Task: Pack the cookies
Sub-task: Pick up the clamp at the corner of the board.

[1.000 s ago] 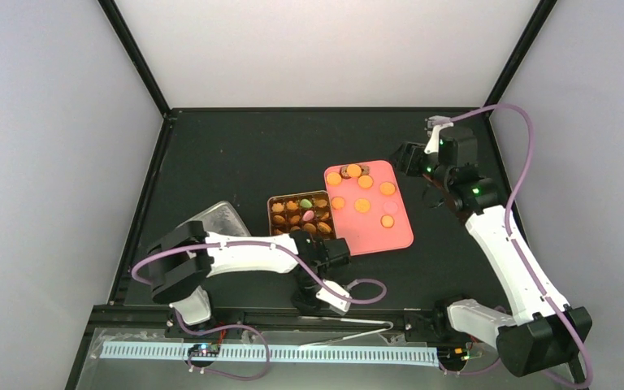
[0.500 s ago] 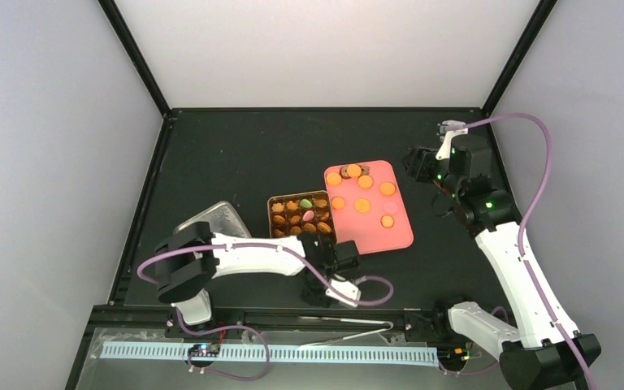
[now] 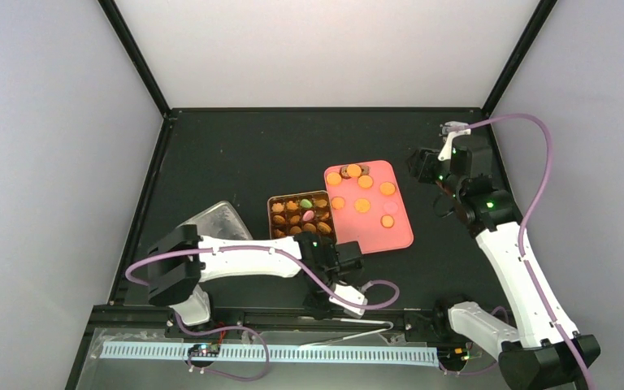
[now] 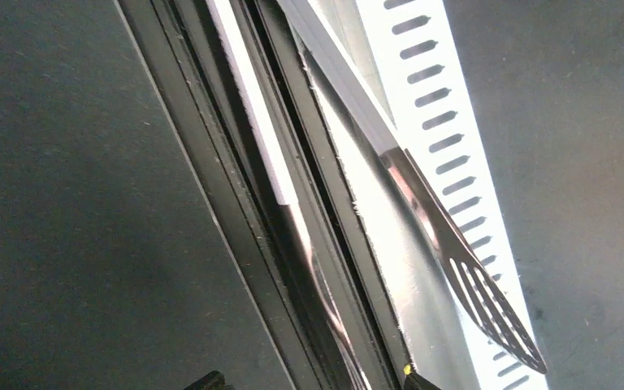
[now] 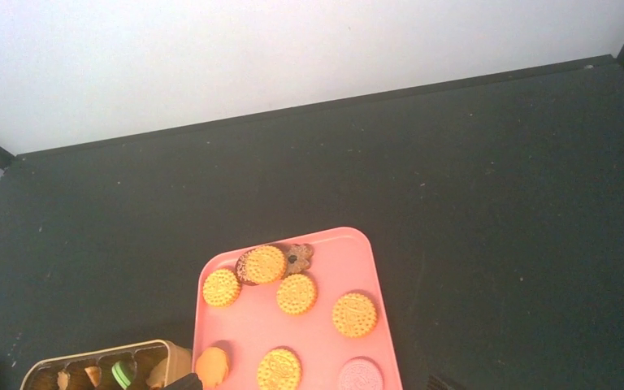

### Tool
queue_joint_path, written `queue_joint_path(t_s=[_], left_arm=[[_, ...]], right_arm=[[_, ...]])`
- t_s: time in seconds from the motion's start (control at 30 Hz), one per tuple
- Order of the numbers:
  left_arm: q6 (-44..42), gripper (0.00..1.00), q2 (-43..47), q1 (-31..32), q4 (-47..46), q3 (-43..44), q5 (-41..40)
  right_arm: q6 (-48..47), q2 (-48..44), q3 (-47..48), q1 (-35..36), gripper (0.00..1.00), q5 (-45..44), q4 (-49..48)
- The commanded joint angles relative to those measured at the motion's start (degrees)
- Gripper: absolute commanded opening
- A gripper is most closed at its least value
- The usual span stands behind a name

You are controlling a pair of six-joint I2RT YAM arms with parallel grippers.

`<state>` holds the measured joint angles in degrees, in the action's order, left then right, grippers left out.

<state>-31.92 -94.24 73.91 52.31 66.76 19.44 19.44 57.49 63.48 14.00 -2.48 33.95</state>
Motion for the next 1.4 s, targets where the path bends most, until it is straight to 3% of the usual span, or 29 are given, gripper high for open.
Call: queue_joint_path(t_s=[0.0,0.5,0.83,1.07,1.37], left_arm=[[1.49,0.57,-2.27,1.09,-1.31,-0.05,1.63],[8.48,0.50,-9.91,7.33,-8.43,1.78,-7.99],[10.39,0.21,-11.13,7.76,-12.85,0.36,-14.17],[8.97,0.06,-10.24,5.05,-12.57,-0.32,-14.15],[4.26,0.01,-5.40,-3.31,-10.29,-0.16,-13.59]], right_arm=[[-0.81,0.72,0.23,-0.82,0.73,-0.82,0.46],[0.16,-0.10,0.12,-0.96,0.67,-0.68,-0.02],[-1.18,-1.54,-0.64,-1.52,0.62,-4.84,-0.12],[-1.66,-1.91,0.16,-1.52,0.62,-4.90,-0.13],[-1.51,-1.42,0.87,-1.57,0.62,-3.52,-1.27]])
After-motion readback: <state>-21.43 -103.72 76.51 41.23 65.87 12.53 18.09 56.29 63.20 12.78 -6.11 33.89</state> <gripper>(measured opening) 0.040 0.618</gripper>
